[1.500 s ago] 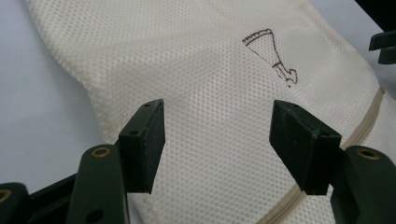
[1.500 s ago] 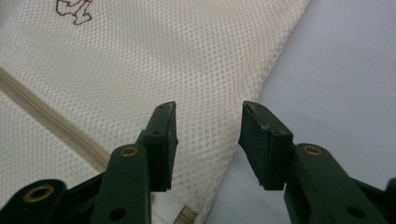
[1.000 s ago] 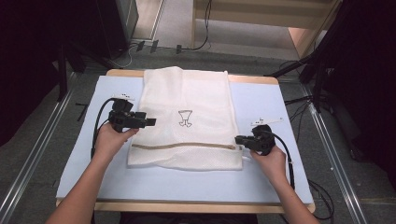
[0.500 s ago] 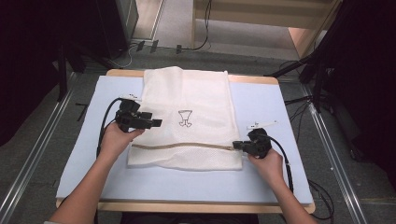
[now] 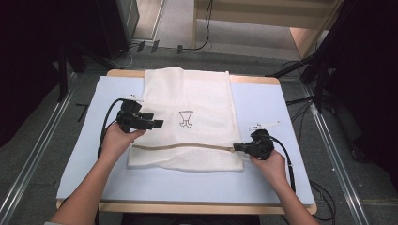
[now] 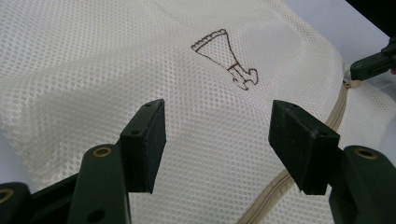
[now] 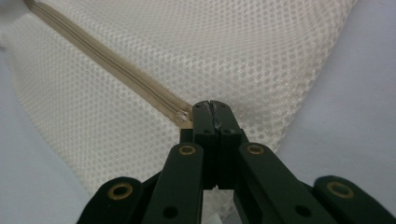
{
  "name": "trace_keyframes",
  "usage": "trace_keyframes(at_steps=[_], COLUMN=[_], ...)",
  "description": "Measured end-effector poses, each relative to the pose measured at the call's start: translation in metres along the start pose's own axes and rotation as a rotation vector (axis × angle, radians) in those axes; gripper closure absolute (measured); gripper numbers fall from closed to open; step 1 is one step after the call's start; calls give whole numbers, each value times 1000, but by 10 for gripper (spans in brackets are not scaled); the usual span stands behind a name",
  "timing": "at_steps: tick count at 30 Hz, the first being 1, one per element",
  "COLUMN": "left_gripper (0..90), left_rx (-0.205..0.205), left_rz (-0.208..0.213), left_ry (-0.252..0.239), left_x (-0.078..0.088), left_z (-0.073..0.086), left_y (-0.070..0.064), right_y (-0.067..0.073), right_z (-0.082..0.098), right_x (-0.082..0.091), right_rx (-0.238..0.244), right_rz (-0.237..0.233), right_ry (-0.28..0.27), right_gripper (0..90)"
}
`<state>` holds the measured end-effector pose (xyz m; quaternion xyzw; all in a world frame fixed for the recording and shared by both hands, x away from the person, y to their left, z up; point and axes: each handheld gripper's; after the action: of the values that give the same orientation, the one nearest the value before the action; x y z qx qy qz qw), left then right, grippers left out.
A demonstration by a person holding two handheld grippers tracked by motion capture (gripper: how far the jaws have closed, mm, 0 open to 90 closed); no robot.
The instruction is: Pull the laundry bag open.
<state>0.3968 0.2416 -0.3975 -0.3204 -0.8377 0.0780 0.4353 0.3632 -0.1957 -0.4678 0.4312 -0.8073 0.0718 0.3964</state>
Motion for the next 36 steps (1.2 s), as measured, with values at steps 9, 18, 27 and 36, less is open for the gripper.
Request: trace_keyframes(at_steps=[9,18,27,36], left_gripper=[384,407,467,416], left_rx=[-13,-61,-136,-138], left_rz=[12,44,98,132], left_ry=[4,7,24,73], left_x=[-2,-7,-23,-41], left_z=[0,1,3,3], left_y=[-6,-22,-48,-68], right_y=[11,18,10,7], right_z=[-6,-11,-5,1], right_x=[-4,-2,5,-2], right_rx=[45,91,88,89], right_rz=[-4,22,86,100], right_ry=[-6,-27,1,33], right_gripper=[900,900,900,900])
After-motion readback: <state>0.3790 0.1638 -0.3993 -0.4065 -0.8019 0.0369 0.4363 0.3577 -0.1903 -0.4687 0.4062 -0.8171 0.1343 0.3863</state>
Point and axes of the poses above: each handheld gripper's, and its own axes: x roughly backward along the jaws, z roughly out of its underside, y roughly to its left, and after that the axes turned 12 degrees about x, right-handed
